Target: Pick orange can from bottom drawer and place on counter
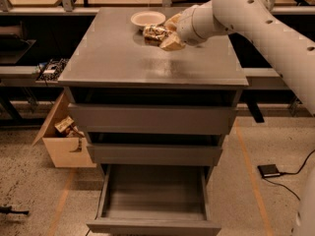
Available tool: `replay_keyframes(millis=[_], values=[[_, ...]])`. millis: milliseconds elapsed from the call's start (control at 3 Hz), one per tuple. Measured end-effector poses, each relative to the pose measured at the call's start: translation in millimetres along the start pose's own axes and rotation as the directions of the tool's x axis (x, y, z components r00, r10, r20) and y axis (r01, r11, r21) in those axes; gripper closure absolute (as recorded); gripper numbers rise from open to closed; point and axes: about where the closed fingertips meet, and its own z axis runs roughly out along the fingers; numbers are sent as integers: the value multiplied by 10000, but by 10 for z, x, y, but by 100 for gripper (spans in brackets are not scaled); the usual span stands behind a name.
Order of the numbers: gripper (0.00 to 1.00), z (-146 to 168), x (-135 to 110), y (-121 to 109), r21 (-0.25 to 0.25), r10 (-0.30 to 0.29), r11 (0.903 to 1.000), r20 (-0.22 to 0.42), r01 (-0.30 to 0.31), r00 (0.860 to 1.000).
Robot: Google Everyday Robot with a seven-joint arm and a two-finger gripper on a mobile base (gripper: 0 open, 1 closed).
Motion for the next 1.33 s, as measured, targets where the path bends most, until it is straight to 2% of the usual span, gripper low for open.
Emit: replay_keyframes(millis=[333,667,1000,1333], values=[[100,9,-12,-25,34,50,10000,21,-50,10000],[100,-44,-2,-24,294,1210,9920,627,-1230,9907],[100,-217,-33,-14,392,2616,9625,1294,-2686,9565],[100,-277,-7,9,2,3778,9242,1447,-3819,9145]])
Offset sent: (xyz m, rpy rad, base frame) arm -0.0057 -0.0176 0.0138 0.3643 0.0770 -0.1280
